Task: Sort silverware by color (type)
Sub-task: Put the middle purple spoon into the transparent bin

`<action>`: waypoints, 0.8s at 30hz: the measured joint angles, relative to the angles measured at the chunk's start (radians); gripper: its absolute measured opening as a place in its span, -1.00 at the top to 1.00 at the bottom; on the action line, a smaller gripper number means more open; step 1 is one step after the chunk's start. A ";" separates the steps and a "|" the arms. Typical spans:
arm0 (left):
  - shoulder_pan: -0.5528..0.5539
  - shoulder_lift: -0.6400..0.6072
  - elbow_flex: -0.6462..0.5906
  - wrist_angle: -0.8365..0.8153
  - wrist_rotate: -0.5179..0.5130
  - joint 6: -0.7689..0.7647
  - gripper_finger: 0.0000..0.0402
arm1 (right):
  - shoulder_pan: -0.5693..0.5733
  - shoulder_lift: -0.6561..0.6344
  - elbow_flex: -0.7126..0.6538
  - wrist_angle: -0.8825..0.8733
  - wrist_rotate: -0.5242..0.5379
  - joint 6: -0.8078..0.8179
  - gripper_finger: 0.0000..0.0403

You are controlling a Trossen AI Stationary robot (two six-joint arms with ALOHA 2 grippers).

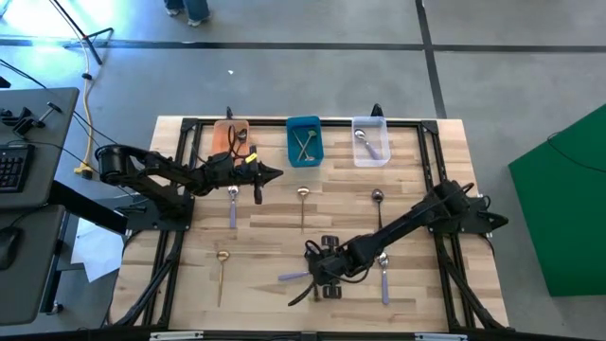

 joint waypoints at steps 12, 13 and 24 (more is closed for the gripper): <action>0.000 0.000 0.000 0.000 0.000 -0.003 1.00 | -0.044 -0.186 0.004 -0.168 0.090 0.025 0.30; 0.000 0.000 0.000 0.000 0.000 -0.003 1.00 | -0.059 -0.207 0.004 -0.199 0.107 0.039 0.30; 0.000 0.000 0.002 0.007 -0.004 -0.017 1.00 | -0.417 -0.436 0.005 -0.714 0.278 0.142 0.30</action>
